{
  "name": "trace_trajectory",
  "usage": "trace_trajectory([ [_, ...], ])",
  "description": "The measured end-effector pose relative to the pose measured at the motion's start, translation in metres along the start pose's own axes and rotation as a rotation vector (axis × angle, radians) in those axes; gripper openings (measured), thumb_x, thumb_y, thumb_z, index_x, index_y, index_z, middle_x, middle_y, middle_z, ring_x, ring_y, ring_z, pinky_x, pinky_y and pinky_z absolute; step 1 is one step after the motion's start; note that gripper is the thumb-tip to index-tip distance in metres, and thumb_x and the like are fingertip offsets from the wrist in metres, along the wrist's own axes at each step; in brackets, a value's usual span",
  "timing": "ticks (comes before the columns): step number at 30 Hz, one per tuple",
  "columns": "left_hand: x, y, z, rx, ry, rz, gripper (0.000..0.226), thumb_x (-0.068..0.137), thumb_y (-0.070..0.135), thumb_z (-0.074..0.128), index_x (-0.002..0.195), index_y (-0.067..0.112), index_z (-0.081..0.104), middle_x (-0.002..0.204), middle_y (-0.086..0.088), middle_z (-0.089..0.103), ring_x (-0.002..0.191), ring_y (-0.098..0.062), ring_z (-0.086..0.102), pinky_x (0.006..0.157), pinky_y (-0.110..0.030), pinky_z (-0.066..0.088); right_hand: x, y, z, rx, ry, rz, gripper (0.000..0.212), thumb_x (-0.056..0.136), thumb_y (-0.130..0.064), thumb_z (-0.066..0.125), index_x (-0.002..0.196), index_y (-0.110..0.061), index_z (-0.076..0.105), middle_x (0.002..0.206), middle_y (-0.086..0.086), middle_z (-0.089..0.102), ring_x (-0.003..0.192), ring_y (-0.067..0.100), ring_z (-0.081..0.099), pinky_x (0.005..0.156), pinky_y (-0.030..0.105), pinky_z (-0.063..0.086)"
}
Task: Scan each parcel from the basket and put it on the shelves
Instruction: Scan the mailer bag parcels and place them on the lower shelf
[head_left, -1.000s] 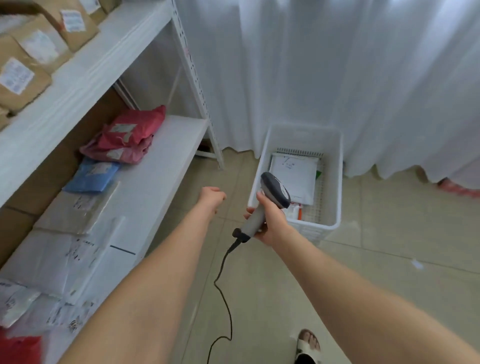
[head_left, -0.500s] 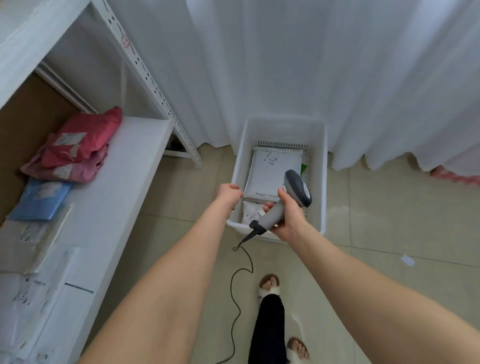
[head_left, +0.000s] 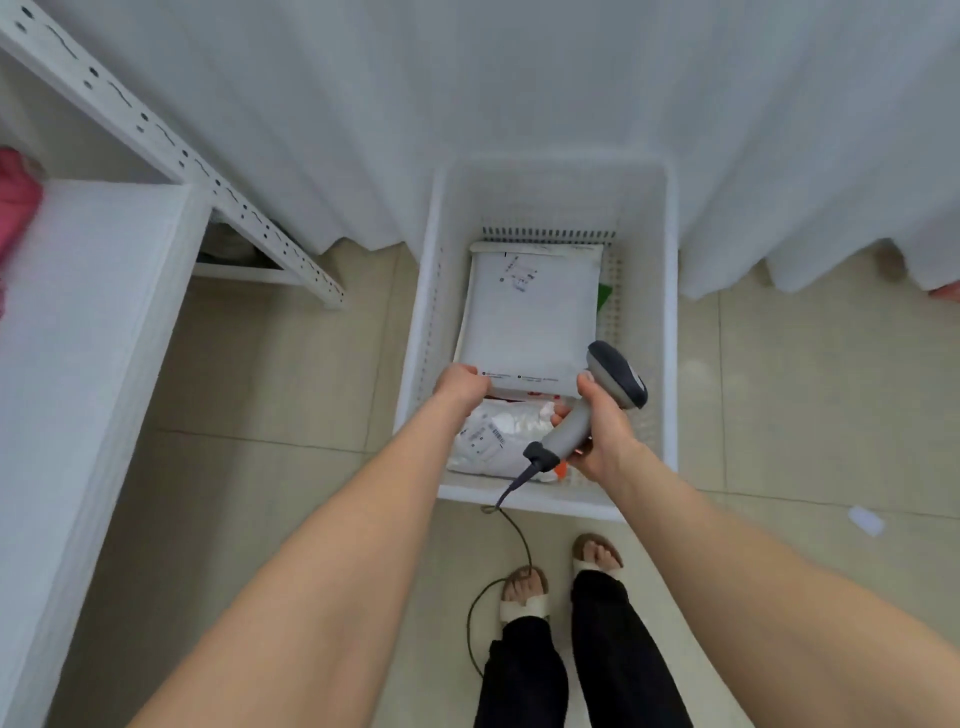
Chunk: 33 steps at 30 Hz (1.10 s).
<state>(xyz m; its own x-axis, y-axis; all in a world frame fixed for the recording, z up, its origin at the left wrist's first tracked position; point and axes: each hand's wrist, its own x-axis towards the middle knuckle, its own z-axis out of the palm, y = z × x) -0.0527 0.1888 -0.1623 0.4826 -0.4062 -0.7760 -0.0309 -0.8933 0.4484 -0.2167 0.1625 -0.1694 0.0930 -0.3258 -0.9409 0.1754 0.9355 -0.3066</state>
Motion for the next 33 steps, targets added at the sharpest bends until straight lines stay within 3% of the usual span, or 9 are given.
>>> trace_trajectory([
  [4, 0.073, -0.028, 0.037, 0.031, -0.006, -0.095, 0.028, 0.093, 0.008, 0.052, 0.121, 0.007, 0.051, 0.103, -0.009, 0.052, 0.086, -0.022, 0.048, 0.075, -0.029, 0.040, 0.083, 0.004, -0.009, -0.045, 0.018, 0.056, 0.036, 0.085, -0.041, 0.072, 0.108, -0.015, 0.061, 0.083, 0.002, 0.065, 0.073, 0.015, 0.063, 0.060, 0.035, 0.052],
  [7, 0.124, -0.051, 0.061, 0.057, 0.013, -0.144, 0.049, 0.092, 0.007, 0.056, 0.138, 0.001, 0.039, 0.130, -0.015, 0.048, 0.110, -0.028, 0.050, 0.085, -0.031, 0.040, 0.143, 0.012, -0.015, -0.091, -0.026, 0.093, 0.034, 0.086, -0.037, 0.071, 0.105, -0.011, 0.060, 0.080, 0.004, 0.061, 0.071, 0.018, 0.060, 0.076, 0.040, 0.055],
  [10, 0.167, -0.074, 0.078, 0.092, 0.025, -0.163, 0.053, 0.091, 0.006, 0.057, 0.139, 0.001, 0.035, 0.122, -0.015, 0.052, 0.116, -0.028, 0.049, 0.087, -0.033, 0.039, 0.192, 0.022, -0.017, -0.184, -0.064, 0.165, 0.033, 0.084, -0.039, 0.071, 0.101, -0.012, 0.063, 0.085, 0.005, 0.060, 0.077, 0.020, 0.059, 0.072, 0.037, 0.054],
  [12, 0.193, -0.088, 0.087, 0.148, 0.014, -0.190, 0.055, 0.091, 0.008, 0.058, 0.140, 0.000, 0.035, 0.135, -0.018, 0.047, 0.125, -0.032, 0.046, 0.095, -0.037, 0.041, 0.221, 0.030, -0.020, -0.241, -0.097, 0.188, 0.031, 0.083, -0.040, 0.071, 0.100, -0.015, 0.064, 0.092, 0.005, 0.063, 0.085, 0.022, 0.061, 0.075, 0.037, 0.053],
  [14, 0.214, -0.099, 0.092, 0.208, -0.006, -0.222, 0.059, 0.091, 0.014, 0.060, 0.142, 0.000, 0.034, 0.144, -0.018, 0.041, 0.130, -0.034, 0.043, 0.100, -0.038, 0.040, 0.246, 0.037, -0.023, -0.302, -0.094, 0.196, 0.025, 0.082, -0.039, 0.071, 0.091, -0.017, 0.065, 0.082, 0.003, 0.065, 0.079, 0.020, 0.060, 0.070, 0.032, 0.052],
  [17, 0.241, -0.108, 0.095, 0.270, -0.004, -0.233, 0.055, 0.091, 0.018, 0.062, 0.138, -0.003, 0.042, 0.142, -0.019, 0.045, 0.131, -0.033, 0.044, 0.106, -0.038, 0.039, 0.270, 0.045, -0.024, -0.373, -0.081, 0.179, 0.021, 0.082, -0.033, 0.071, 0.082, -0.014, 0.060, 0.062, 0.001, 0.065, 0.068, 0.018, 0.055, 0.058, 0.031, 0.046],
  [22, 0.264, -0.120, 0.103, 0.287, -0.021, -0.288, 0.052, 0.094, 0.021, 0.056, 0.139, 0.000, 0.040, 0.143, -0.019, 0.041, 0.127, -0.032, 0.047, 0.103, -0.039, 0.042, 0.299, 0.056, -0.022, -0.393, -0.088, 0.099, 0.040, 0.078, -0.029, 0.076, 0.111, -0.011, 0.062, 0.103, 0.008, 0.063, 0.094, 0.022, 0.058, 0.093, 0.040, 0.049],
  [27, 0.268, -0.122, 0.101, 0.249, -0.003, -0.247, 0.047, 0.092, 0.013, 0.058, 0.135, -0.003, 0.047, 0.138, -0.021, 0.050, 0.128, -0.035, 0.048, 0.106, -0.044, 0.040, 0.301, 0.056, -0.019, -0.409, -0.100, 0.136, 0.057, 0.080, -0.035, 0.074, 0.128, -0.016, 0.050, 0.133, 0.006, 0.051, 0.123, 0.024, 0.045, 0.111, 0.047, 0.025],
  [33, 0.230, -0.092, 0.074, 0.083, 0.044, -0.191, 0.058, 0.091, 0.018, 0.064, 0.141, 0.003, 0.039, 0.138, -0.015, 0.050, 0.122, -0.032, 0.053, 0.103, -0.043, 0.045, 0.248, 0.037, -0.011, -0.373, -0.043, 0.044, 0.044, 0.083, -0.028, 0.070, 0.124, -0.018, 0.057, 0.119, 0.003, 0.062, 0.116, 0.023, 0.056, 0.109, 0.048, 0.037],
])
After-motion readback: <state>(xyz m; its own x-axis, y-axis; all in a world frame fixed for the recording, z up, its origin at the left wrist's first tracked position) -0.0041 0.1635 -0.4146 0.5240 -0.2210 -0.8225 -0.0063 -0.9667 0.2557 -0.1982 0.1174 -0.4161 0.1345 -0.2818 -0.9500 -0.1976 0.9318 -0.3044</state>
